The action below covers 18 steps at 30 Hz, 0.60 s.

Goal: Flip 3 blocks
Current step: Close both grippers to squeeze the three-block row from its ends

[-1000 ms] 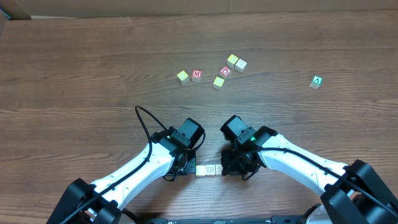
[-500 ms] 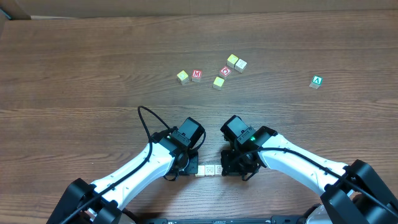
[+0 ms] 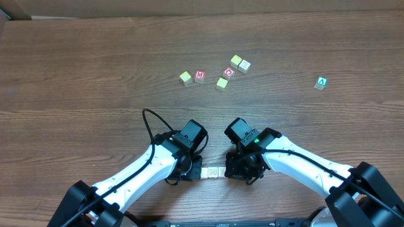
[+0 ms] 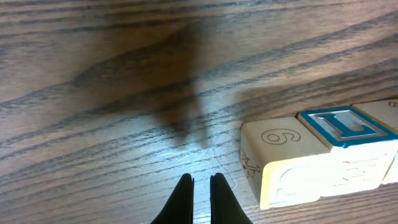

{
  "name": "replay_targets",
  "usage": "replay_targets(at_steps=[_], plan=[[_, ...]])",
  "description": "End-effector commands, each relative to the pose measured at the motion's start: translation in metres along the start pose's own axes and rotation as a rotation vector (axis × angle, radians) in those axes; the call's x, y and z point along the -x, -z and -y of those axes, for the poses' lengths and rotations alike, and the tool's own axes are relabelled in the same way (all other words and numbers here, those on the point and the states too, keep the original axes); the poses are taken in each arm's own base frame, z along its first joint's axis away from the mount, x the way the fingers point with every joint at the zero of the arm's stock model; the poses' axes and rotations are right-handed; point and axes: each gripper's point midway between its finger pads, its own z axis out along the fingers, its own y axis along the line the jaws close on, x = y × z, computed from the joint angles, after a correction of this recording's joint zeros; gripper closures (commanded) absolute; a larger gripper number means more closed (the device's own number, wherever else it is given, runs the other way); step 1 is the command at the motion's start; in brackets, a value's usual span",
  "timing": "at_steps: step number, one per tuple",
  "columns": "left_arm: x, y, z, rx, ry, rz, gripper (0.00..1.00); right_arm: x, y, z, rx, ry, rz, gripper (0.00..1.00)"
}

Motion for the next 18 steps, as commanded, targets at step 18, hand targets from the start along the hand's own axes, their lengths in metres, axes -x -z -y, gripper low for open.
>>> replay_targets(at_steps=[18], plan=[[-0.001,-0.004,-0.001,-0.003,-0.052,-0.01,0.96,-0.006,-0.008,-0.017,0.013,-0.025,0.027,0.96]])
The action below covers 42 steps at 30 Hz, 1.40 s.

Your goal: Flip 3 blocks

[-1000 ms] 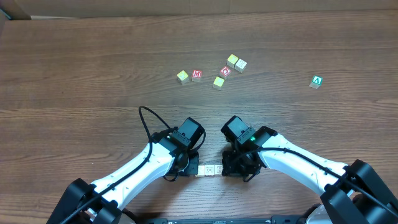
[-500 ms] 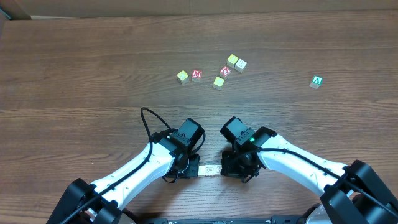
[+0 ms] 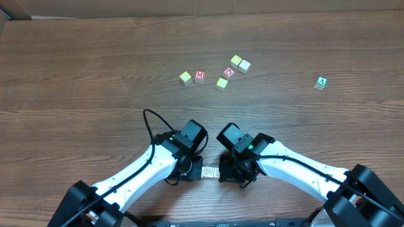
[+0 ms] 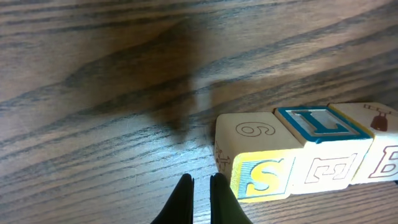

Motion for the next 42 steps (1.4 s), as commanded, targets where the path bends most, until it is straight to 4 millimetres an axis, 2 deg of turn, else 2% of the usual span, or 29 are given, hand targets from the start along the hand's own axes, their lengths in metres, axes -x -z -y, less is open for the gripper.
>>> replay_targets(at_steps=[1,9,23,42], plan=[[0.001,-0.005,-0.002,0.004,-0.033,-0.001,0.96,0.0,-0.001,0.002,-0.008,-0.014,0.007,0.96],[0.009,-0.007,0.002,-0.008,-0.037,0.026,0.96,0.001,-0.001,0.001,-0.006,-0.013,0.008,0.96],[0.021,-0.007,-0.016,0.097,0.011,0.093,0.96,0.002,-0.001,0.0,0.0,-0.011,0.012,0.96],[0.033,-0.006,-0.008,0.064,-0.022,0.14,0.96,0.003,-0.001,-0.001,0.005,-0.027,0.017,0.96]])
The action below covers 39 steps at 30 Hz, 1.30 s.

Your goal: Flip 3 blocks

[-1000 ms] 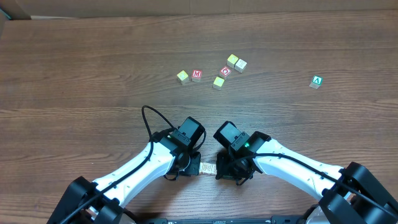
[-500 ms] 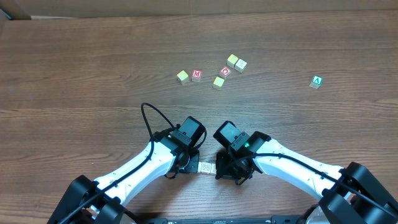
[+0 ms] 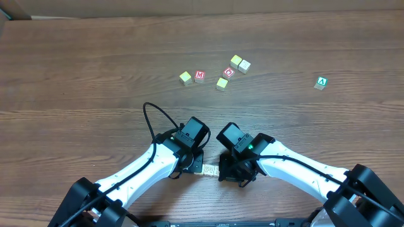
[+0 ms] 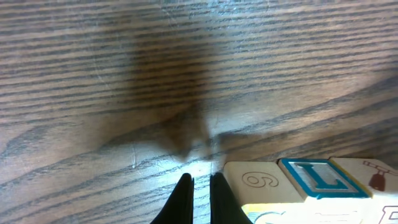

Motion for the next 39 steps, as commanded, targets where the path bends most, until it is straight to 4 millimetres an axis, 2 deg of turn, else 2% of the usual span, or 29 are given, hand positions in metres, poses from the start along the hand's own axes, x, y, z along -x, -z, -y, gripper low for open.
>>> replay_targets(at_steps=[1,18,39], plan=[[-0.0004,-0.0041,-0.0041,0.015,-0.015,-0.001,0.96,-0.0008,-0.0013,-0.0001,0.002,-0.003,0.0,0.96],[0.0078,-0.0039,0.0053,-0.028,-0.074,0.03,0.96,-0.0001,-0.0013,-0.0011,0.007,0.028,0.003,0.96],[0.0089,-0.0039,0.0057,-0.028,-0.121,0.036,0.96,-0.0065,-0.0017,-0.004,0.019,-0.104,-0.028,0.96]])
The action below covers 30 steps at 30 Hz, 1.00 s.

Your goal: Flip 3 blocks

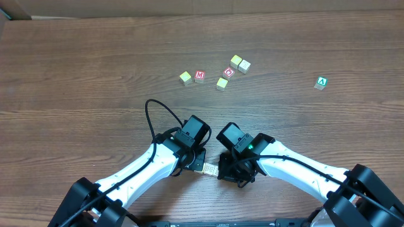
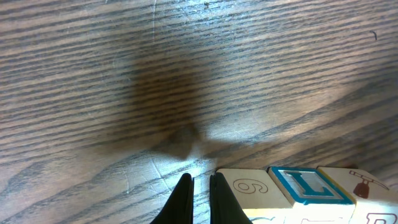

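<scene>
Three cream blocks lie side by side in a row [image 1: 209, 168] near the front edge. In the left wrist view their tops show a "6" [image 2: 254, 188], a blue "L" [image 2: 303, 185] and a small red picture [image 2: 362, 181]. My left gripper [image 2: 201, 178] is shut on nothing, low over the wood, its right fingertip [image 2: 219, 186] at the left edge of the "6" block. The left gripper [image 1: 197, 162] is at the row's left end. My right gripper [image 1: 230, 171] is at the row's right end, its fingers hidden under the wrist.
Several loose blocks lie at the back middle: a yellow-green one [image 1: 185, 77], a red "M" [image 1: 199, 75], a yellow one [image 1: 221, 83], a red "O" [image 1: 229, 72] and a pair [image 1: 240, 63]. A green "A" block [image 1: 321, 82] sits far right.
My left wrist has shifted slightly away from the front edge, so the block row sits lower in its view, with only the tops showing. The right arm has not visibly moved.
The row lay to the right of my shut left fingers, with "6" and "L" up. Then the right arm was further left and the row closer to my left fingers, its "S", "E", "B" sides showing. Since then the left wrist has moved back twice.
</scene>
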{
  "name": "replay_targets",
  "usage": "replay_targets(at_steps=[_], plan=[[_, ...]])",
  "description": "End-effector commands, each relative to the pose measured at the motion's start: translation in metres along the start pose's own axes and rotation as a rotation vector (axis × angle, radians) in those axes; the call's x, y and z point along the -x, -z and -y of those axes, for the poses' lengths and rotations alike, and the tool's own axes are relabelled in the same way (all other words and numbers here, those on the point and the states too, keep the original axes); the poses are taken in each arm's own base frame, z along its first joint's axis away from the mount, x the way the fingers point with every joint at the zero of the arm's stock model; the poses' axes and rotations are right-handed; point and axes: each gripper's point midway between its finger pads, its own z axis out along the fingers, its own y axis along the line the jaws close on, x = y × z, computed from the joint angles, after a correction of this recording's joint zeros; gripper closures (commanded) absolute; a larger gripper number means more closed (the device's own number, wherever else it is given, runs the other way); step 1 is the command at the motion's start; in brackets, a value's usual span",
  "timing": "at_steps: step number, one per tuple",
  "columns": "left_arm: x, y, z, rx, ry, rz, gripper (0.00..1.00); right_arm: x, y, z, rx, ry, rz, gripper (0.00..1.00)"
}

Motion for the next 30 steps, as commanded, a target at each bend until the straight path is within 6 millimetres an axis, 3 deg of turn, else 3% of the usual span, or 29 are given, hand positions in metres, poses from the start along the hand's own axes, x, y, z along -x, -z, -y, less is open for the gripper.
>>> replay_targets(at_steps=[1,21,30], plan=[[-0.004,-0.004,-0.001,-0.005,-0.032,-0.015,0.96,-0.005,-0.002,-0.002,0.006,-0.032,-0.012,0.96],[0.001,-0.005,0.001,-0.011,-0.074,0.005,0.96,-0.013,-0.007,-0.011,0.009,-0.058,-0.008,0.96],[-0.014,-0.028,0.002,-0.02,-0.068,-0.099,0.96,-0.014,-0.007,-0.011,0.01,-0.072,-0.011,0.96]])
